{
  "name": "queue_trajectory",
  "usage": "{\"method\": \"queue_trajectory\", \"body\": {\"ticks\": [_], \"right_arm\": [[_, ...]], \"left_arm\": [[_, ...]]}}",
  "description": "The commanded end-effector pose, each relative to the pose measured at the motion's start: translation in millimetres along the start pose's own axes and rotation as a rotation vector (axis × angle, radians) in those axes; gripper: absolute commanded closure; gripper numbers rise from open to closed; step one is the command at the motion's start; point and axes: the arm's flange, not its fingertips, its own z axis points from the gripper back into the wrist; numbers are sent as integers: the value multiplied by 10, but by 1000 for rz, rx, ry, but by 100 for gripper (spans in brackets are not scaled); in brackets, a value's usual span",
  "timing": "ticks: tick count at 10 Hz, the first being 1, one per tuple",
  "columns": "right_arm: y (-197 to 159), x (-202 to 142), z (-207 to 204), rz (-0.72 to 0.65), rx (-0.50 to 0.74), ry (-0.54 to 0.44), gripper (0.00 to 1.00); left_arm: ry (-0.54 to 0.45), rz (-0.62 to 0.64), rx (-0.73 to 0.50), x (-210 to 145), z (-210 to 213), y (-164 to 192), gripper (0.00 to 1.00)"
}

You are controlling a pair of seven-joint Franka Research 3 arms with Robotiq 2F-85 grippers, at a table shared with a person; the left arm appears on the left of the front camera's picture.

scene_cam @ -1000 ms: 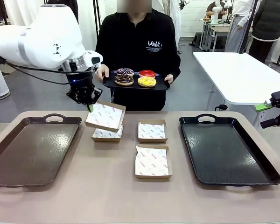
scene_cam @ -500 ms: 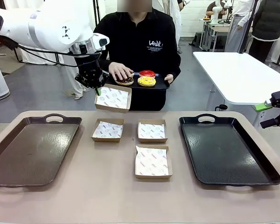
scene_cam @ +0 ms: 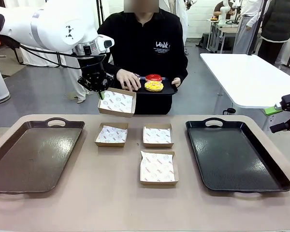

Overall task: Individually package the donuts and arrange them on the tray.
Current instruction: Pick up one Paper togo box, then place the picked Paper togo box on the Handle tray while simultaneously picking up another Paper togo box from the table with the other hand.

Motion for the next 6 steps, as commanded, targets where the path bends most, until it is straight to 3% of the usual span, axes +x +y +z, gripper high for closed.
{"method": "queue_trajectory", "body": {"ticks": [1,6], "right_arm": [[-3,5,-14,0,16,-6,0],[-3,5,-14,0,16,-6,0]], "left_arm": [[-16,-6,-9,3,12,15,100],[-16,-6,-9,3,12,15,100]]}}
